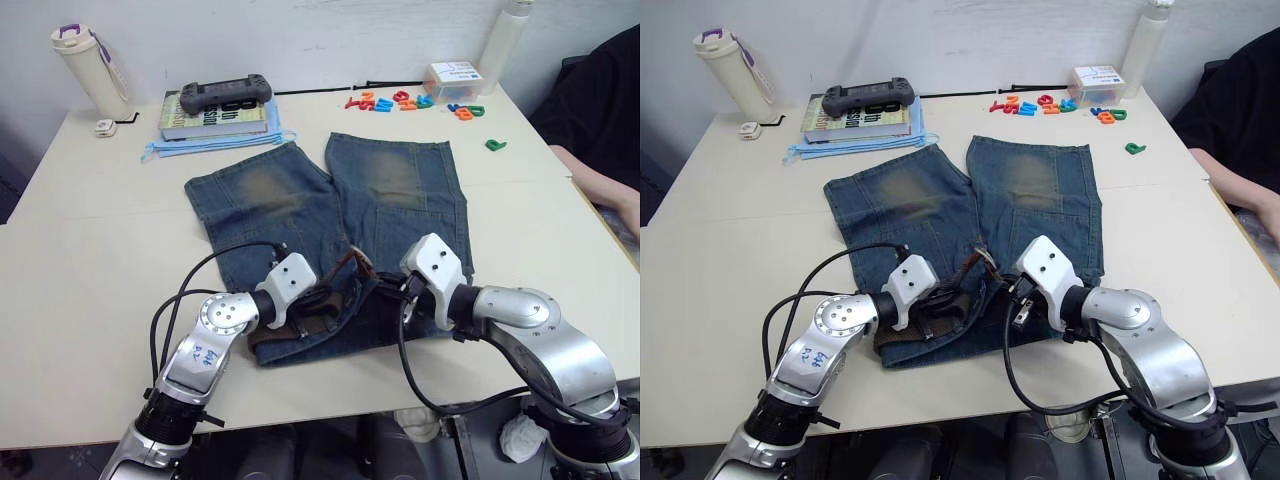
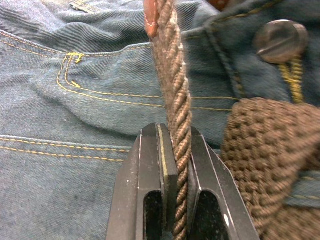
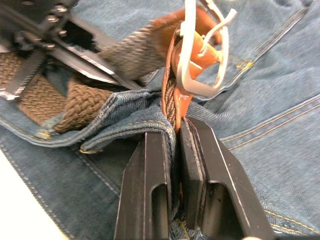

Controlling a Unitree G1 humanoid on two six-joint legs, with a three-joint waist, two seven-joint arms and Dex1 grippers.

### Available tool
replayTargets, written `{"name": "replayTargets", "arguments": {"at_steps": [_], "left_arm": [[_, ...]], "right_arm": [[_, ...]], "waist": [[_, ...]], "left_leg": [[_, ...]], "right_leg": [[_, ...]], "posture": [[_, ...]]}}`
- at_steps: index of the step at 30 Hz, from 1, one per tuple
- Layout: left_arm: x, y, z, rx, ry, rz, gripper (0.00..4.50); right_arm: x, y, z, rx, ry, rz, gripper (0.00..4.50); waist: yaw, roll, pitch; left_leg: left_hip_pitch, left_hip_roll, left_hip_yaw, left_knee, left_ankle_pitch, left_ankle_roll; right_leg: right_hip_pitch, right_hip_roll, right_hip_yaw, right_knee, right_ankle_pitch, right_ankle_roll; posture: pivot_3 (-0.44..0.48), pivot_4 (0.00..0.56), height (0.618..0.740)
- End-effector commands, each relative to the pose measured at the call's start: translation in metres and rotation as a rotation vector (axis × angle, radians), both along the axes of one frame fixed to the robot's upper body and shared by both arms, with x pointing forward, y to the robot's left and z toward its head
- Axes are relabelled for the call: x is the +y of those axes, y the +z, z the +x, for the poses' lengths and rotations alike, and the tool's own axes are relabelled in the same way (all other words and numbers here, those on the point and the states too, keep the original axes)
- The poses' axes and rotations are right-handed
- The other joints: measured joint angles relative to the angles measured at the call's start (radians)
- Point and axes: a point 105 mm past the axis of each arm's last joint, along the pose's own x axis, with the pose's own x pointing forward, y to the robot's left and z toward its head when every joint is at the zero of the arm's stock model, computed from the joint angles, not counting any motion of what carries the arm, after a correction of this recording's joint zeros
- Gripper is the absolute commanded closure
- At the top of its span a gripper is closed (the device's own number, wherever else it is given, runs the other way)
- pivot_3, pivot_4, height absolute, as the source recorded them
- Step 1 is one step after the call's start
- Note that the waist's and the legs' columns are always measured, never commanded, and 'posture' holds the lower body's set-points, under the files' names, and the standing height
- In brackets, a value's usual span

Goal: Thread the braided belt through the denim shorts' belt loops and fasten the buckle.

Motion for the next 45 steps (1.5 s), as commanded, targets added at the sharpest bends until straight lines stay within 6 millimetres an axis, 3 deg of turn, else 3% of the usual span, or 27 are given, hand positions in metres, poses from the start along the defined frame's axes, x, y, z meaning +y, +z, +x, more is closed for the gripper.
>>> {"name": "replayTargets", "arguments": {"at_steps": [1, 15, 29, 37, 45], "left_arm": [[0.001, 0.011, -0.005, -0.032, 0.002, -0.022, 4.5], [0.002, 0.014, 0.0, -0.024, 0.022, -0.029, 4.5], [-0.013, 0.024, -0.001, -0.049, 0.001, -0.046, 4.5], [-0.007, 0.023, 0.008, -0.048, 0.049, -0.02, 4.5], [0.013, 0.011, 0.008, -0.056, 0.067, 0.091, 4.5]], "right_arm": [[-0.001, 0.012, 0.003, -0.073, -0.017, 0.004, 4.46], [0.002, 0.018, 0.003, -0.109, -0.014, 0.009, 4.46], [0.014, 0.013, 0.0, -0.085, 0.008, -0.057, 4.46], [0.022, 0.012, -0.004, -0.086, 0.026, -0.085, 4.46], [0.019, 0.013, -0.002, -0.076, -0.003, -0.079, 4.46]], "waist": [[0.0, 0.0, 0.0], [0.0, 0.0, 0.0], [-0.001, 0.0, 0.0], [0.0, 0.0, 0.0], [-0.003, 0.0, 0.0]], "left_leg": [[0.0, 0.0, 0.0, 0.0, 0.0, 0.0], [0.0, 0.0, 0.0, 0.0, 0.0, 0.0], [0.0, 0.0, 0.0, 0.0, 0.0, 0.0], [0.0, 0.0, 0.0, 0.0, 0.0, 0.0], [0.0, 0.0, 0.0, 0.0, 0.0, 0.0]], "right_leg": [[0.0, 0.0, 0.0, 0.0, 0.0, 0.0], [0.0, 0.0, 0.0, 0.0, 0.0, 0.0], [0.0, 0.0, 0.0, 0.0, 0.0, 0.0], [0.0, 0.0, 0.0, 0.0, 0.0, 0.0], [0.0, 0.0, 0.0, 0.0, 0.0, 0.0]], "posture": [[0.0, 0.15, 0.707], [0.0, 0.15, 0.707], [0.0, 0.15, 0.707], [0.0, 0.15, 0.707], [0.0, 0.15, 0.707]]}}
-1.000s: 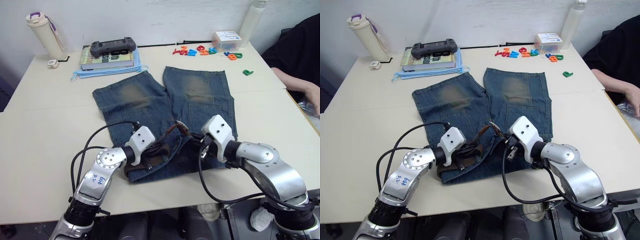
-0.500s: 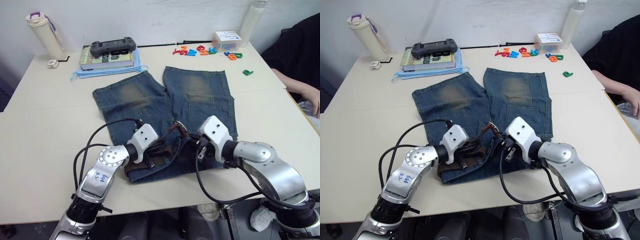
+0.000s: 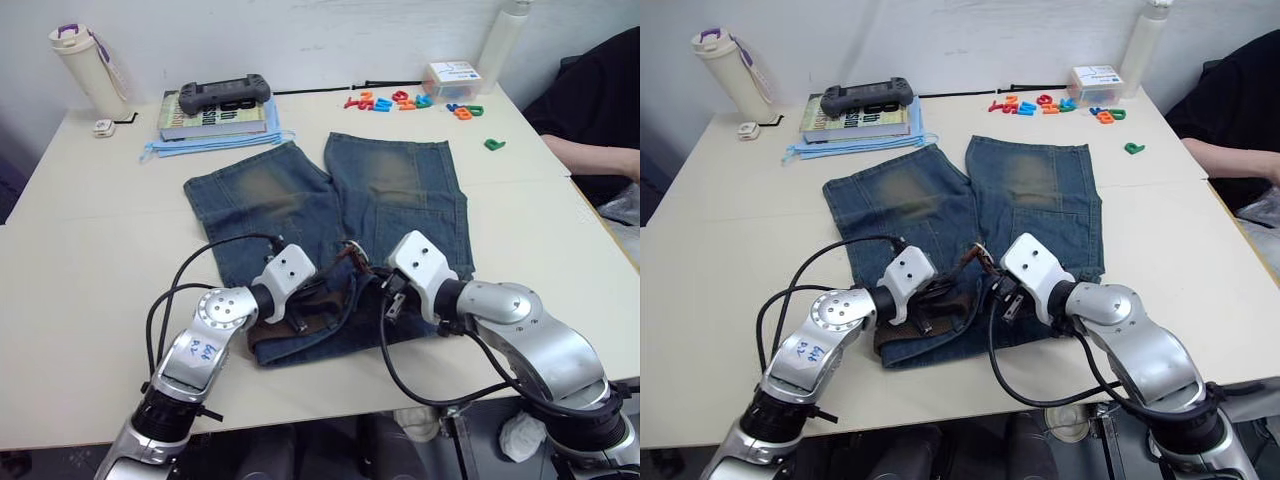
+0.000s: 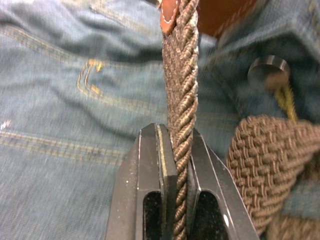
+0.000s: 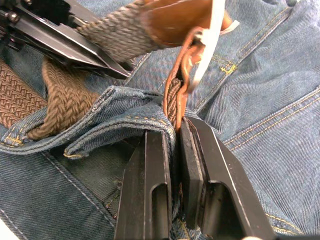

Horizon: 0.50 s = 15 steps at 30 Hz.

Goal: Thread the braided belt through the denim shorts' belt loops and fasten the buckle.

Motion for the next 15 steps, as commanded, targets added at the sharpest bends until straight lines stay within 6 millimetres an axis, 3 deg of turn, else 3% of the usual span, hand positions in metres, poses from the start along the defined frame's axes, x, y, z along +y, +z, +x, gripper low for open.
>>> {"name": "replayTargets", "arguments": {"at_steps": [1, 15], "left_arm": [[0.004, 0.007, 0.001, -0.065, 0.005, 0.053, 4.5], [-0.025, 0.027, 0.005, -0.088, 0.002, -0.031, 4.5]], "right_arm": [[0.008, 0.011, -0.007, -0.04, 0.039, 0.008, 4.46], [0.014, 0.005, -0.007, -0.058, 0.047, -0.074, 4.46]], "waist": [[0.001, 0.0, 0.0], [0.002, 0.0, 0.0]], "left_leg": [[0.0, 0.0, 0.0, 0.0, 0.0, 0.0], [0.0, 0.0, 0.0, 0.0, 0.0, 0.0]], "right_leg": [[0.0, 0.0, 0.0, 0.0, 0.0, 0.0], [0.0, 0.0, 0.0, 0.0, 0.0, 0.0]], "posture": [[0.0, 0.15, 0.707], [0.0, 0.15, 0.707]]}}
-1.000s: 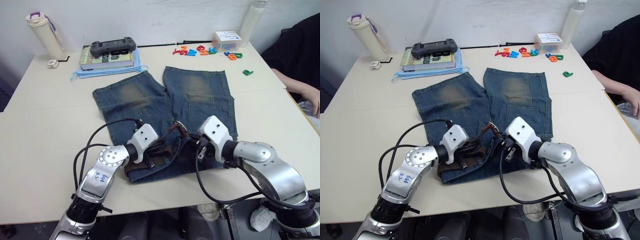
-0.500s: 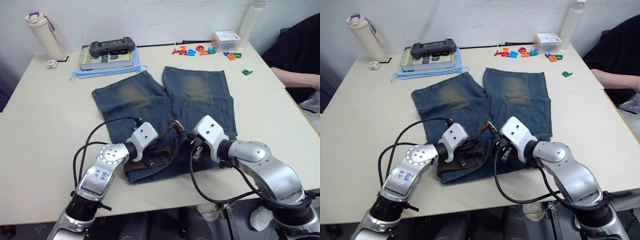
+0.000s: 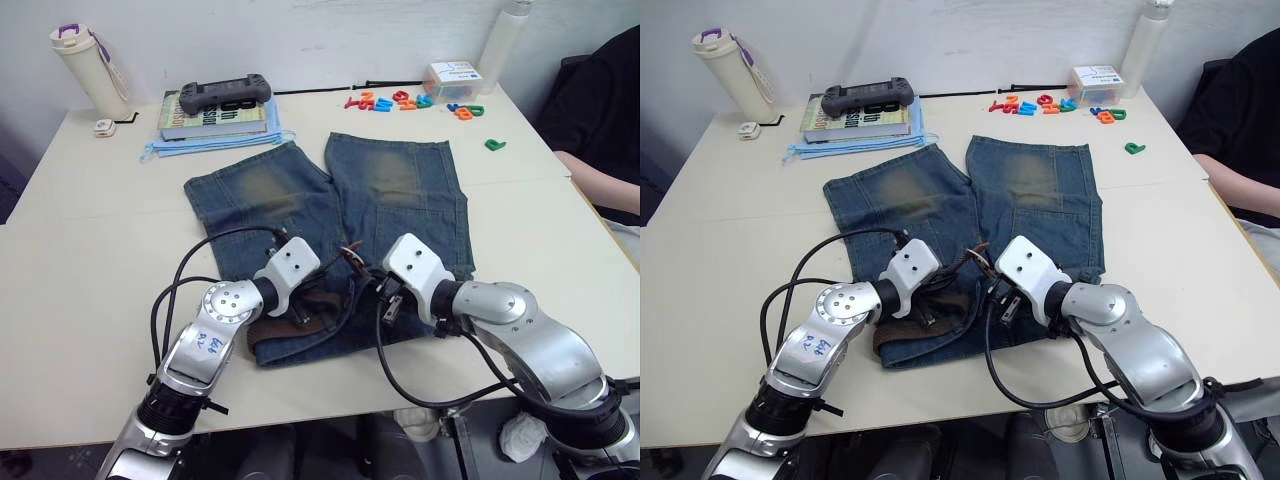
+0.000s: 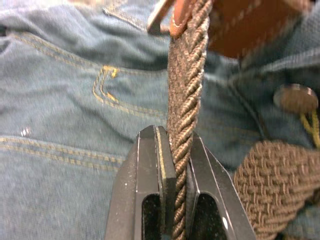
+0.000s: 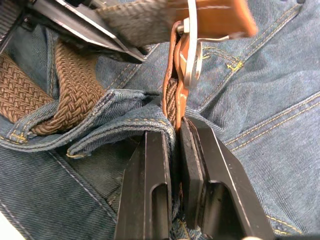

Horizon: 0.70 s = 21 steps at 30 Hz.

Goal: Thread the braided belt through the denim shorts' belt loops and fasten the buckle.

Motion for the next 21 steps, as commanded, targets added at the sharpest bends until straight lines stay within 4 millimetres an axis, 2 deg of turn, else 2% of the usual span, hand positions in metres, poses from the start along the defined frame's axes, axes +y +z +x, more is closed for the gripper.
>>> {"name": "replayTargets", "arguments": {"at_steps": [1, 8, 13, 16, 21], "left_arm": [[-0.015, 0.017, -0.004, -0.064, -0.038, -0.027, 4.5], [-0.023, 0.016, -0.001, -0.065, -0.044, -0.043, 4.5], [-0.024, 0.016, 0.0, -0.065, -0.048, -0.053, 4.5], [-0.024, 0.013, -0.001, -0.059, -0.05, -0.054, 4.5], [-0.025, 0.011, -0.001, -0.052, -0.05, -0.059, 4.5]], "right_arm": [[0.012, 0.006, -0.008, -0.038, 0.046, -0.012, 4.46], [0.022, -0.004, -0.02, -0.035, 0.126, -0.079, 4.46], [0.022, -0.003, -0.017, -0.024, 0.098, -0.054, 4.46], [0.021, 0.003, -0.017, -0.029, 0.08, -0.008, 3.43], [0.01, 0.023, -0.02, -0.059, 0.062, 0.029, 1.33]], "waist": [[0.001, 0.0, 0.0], [0.0, 0.0, 0.0], [0.0, 0.0, 0.0], [0.0, 0.0, 0.0], [0.002, 0.0, 0.0]], "left_leg": [[0.0, 0.0, 0.0, 0.0, 0.0, 0.0], [0.0, 0.0, 0.0, 0.0, 0.0, 0.0], [0.0, 0.0, 0.0, 0.0, 0.0, 0.0], [0.0, 0.0, 0.0, 0.0, 0.0, 0.0], [0.0, 0.0, 0.0, 0.0, 0.0, 0.0]], "right_leg": [[0.0, 0.0, 0.0, 0.0, 0.0, 0.0], [0.0, 0.0, 0.0, 0.0, 0.0, 0.0], [0.0, 0.0, 0.0, 0.0, 0.0, 0.0], [0.0, 0.0, 0.0, 0.0, 0.0, 0.0], [0.0, 0.0, 0.0, 0.0, 0.0, 0.0]], "posture": [[0.0, 0.15, 0.707], [0.0, 0.15, 0.707], [0.0, 0.15, 0.707], [0.0, 0.15, 0.707], [0.0, 0.15, 0.707]]}}
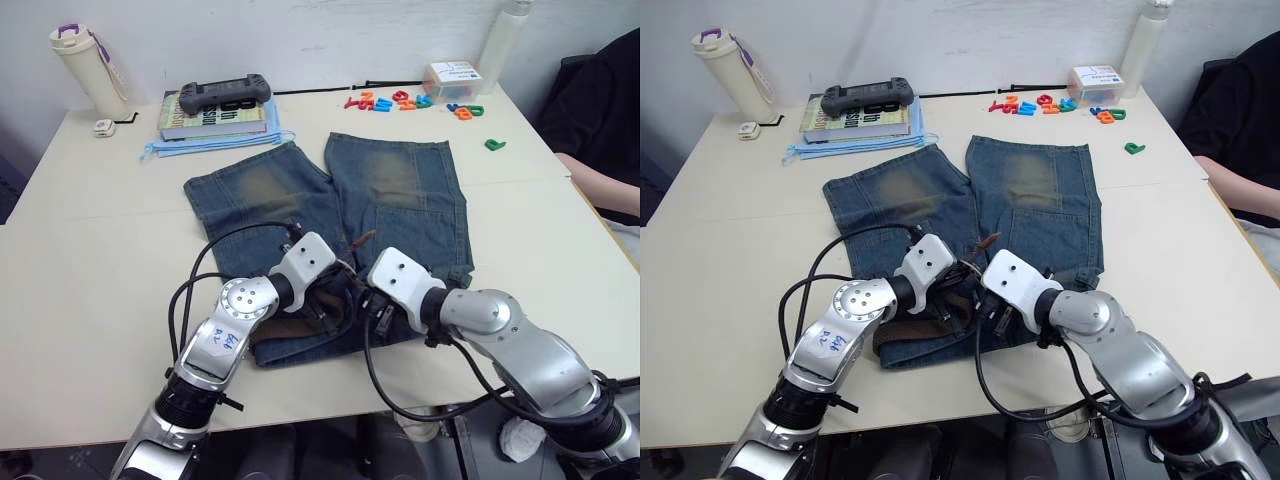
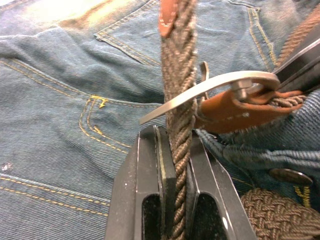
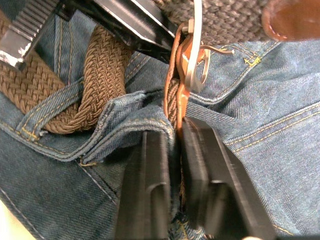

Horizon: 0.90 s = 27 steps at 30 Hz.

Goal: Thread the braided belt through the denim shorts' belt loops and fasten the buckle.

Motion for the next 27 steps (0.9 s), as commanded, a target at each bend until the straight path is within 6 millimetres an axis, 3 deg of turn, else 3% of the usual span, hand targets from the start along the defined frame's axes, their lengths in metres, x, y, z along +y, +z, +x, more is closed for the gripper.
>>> {"name": "replayTargets", "arguments": {"at_steps": [1, 7, 9, 12, 19, 27], "left_arm": [[-0.007, 0.006, -0.004, -0.027, -0.03, -0.019, 4.5], [-0.007, 0.004, -0.004, -0.023, -0.032, -0.022, 4.5], [-0.008, 0.004, -0.004, -0.022, -0.035, -0.023, 4.5], [-0.009, 0.004, -0.005, -0.021, -0.038, -0.025, 4.5], [-0.011, 0.005, -0.005, -0.024, -0.047, -0.027, 4.5], [-0.012, 0.006, -0.006, -0.039, -0.053, -0.024, 4.5]], "right_arm": [[-0.004, 0.028, -0.01, -0.066, 0.035, 0.05, 1.33], [-0.031, 0.061, -0.008, -0.149, -0.014, 0.054, 1.33], [-0.031, 0.072, -0.007, -0.217, 0.007, 0.034, 1.33], [-0.027, 0.081, -0.001, -0.418, 0.063, -0.155, 1.33], [-0.006, 0.074, 0.012, -0.781, 0.248, -0.496, 1.33], [-0.006, 0.06, 0.025, -0.826, 0.296, -0.601, 1.33]], "waist": [[0.0, 0.0, 0.0], [0.001, 0.0, 0.0], [0.0, 0.0, 0.0], [0.0, 0.0, 0.0], [-0.001, -0.001, 0.001], [-0.001, -0.001, 0.001]], "left_leg": [[0.0, 0.0, 0.0, 0.0, 0.0, 0.0], [0.0, 0.0, 0.0, 0.0, 0.0, 0.0], [0.0, 0.0, 0.0, 0.0, 0.0, 0.0], [0.0, 0.0, 0.001, -0.001, 0.0, 0.0], [0.0, 0.0, 0.003, 0.0, 0.0, 0.001], [0.0, 0.0, 0.003, 0.0, 0.0, 0.001]], "right_leg": [[0.0, 0.0, 0.0, 0.0, 0.0, 0.0], [0.0, 0.0, 0.0, 0.0, 0.0, 0.0], [0.0, 0.0, 0.0, 0.0, 0.0, 0.0], [0.0, 0.0, 0.0, 0.0, 0.0, 0.0], [0.0, 0.0, 0.001, -0.001, 0.0, 0.001], [0.0, 0.001, 0.002, -0.001, 0.001, 0.001]], "posture": [[0.0, 0.15, 0.707], [0.0, 0.15, 0.707], [0.0, 0.15, 0.707], [0.0, 0.15, 0.707], [0.0, 0.15, 0.707], [0.0, 0.15, 0.707]]}}
